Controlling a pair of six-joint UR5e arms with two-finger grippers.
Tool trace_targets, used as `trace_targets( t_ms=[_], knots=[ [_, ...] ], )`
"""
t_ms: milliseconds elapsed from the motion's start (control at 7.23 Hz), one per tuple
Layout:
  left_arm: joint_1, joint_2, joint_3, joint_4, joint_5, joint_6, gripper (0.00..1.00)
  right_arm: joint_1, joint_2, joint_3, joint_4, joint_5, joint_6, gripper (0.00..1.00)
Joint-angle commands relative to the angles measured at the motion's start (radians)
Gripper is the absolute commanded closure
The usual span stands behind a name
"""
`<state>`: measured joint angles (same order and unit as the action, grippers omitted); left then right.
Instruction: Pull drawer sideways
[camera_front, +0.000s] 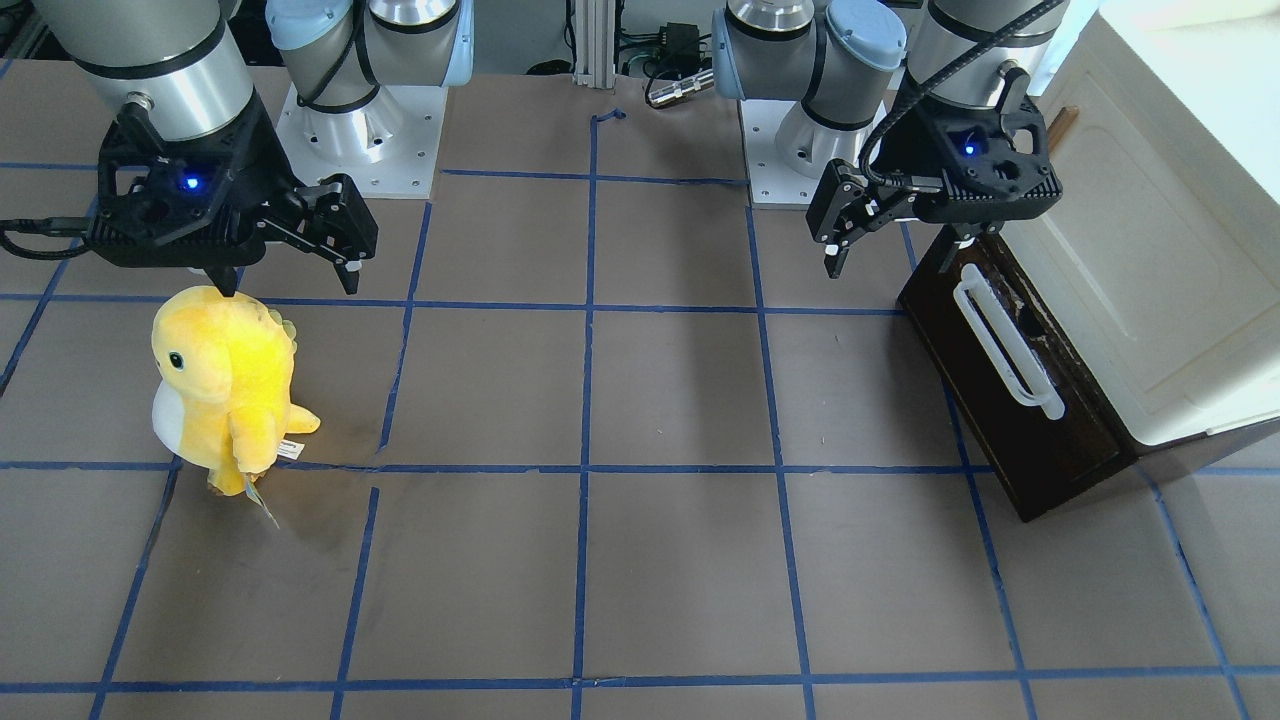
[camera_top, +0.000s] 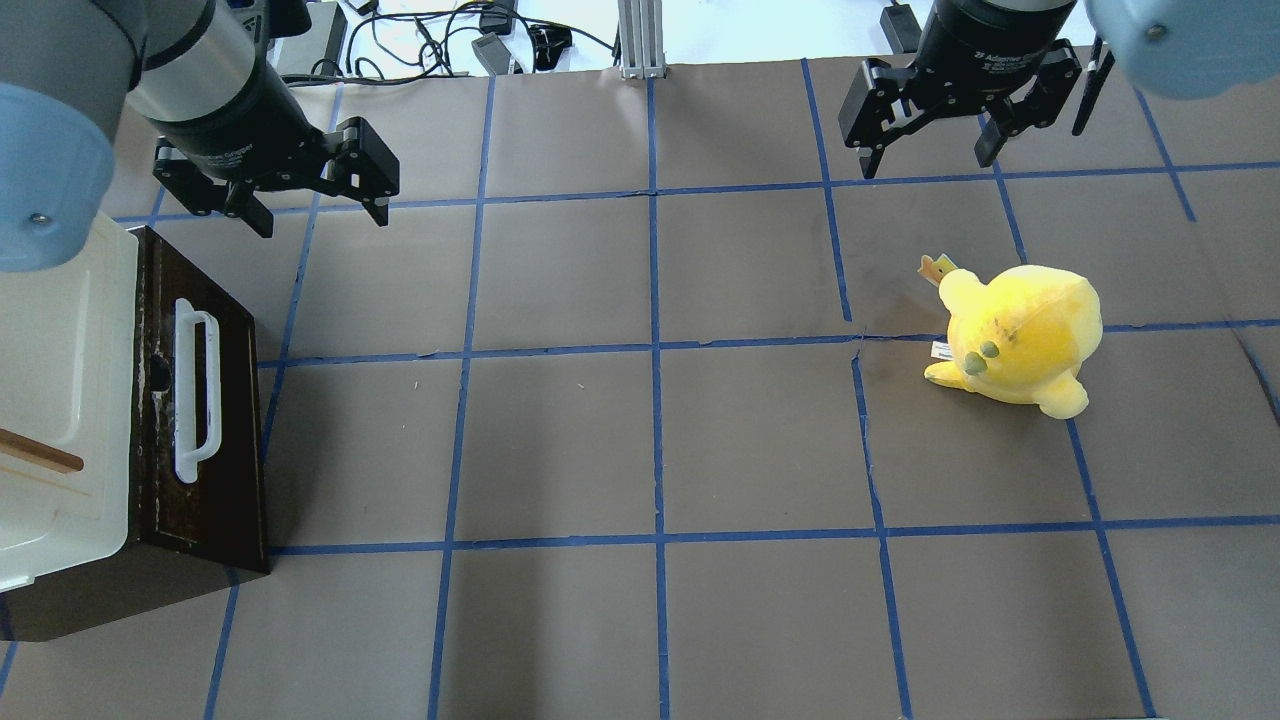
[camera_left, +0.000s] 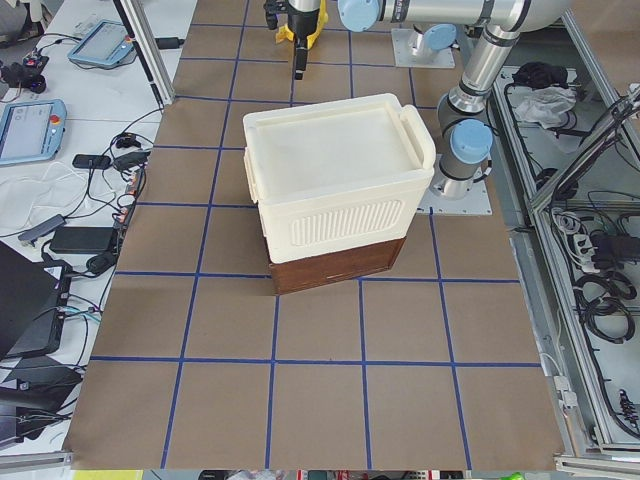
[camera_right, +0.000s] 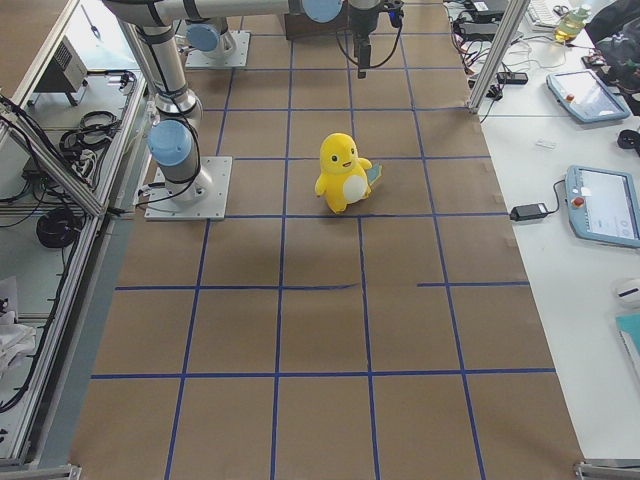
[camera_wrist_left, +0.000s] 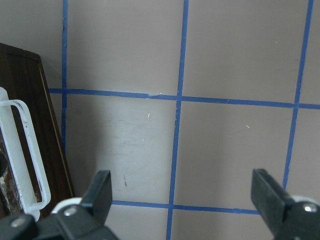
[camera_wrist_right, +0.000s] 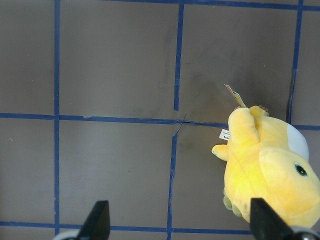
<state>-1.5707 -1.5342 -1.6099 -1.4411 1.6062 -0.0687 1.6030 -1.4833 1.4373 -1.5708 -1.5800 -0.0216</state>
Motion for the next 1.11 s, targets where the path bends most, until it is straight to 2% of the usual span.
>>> trace_targets(
  t_ms=[0,138,553,691,968],
  knots=[
    [0.003,-0.062,-0.019,0.112,-0.005,0.009,0.0,0.0,0.0,0.0,0.0,0.0,0.0,0.0],
    [0.0,-0.078,-0.025,0.101,0.026,-0.003,0.0,0.0,0.0,0.0,0.0,0.0,0.0,0.0],
    [-0.009,-0.173,-0.028,0.1,0.251,-0.097,0.0,0.0,0.0,0.0,0.0,0.0,0.0,0.0],
    [-0.015,-0.199,-0.056,0.099,0.288,-0.126,0.0,0.0,0.0,0.0,0.0,0.0,0.0,0.0],
    [-0.051,-0.265,-0.129,0.107,0.459,-0.227,0.0,0.0,0.0,0.0,0.0,0.0,0.0,0.0]
  ],
)
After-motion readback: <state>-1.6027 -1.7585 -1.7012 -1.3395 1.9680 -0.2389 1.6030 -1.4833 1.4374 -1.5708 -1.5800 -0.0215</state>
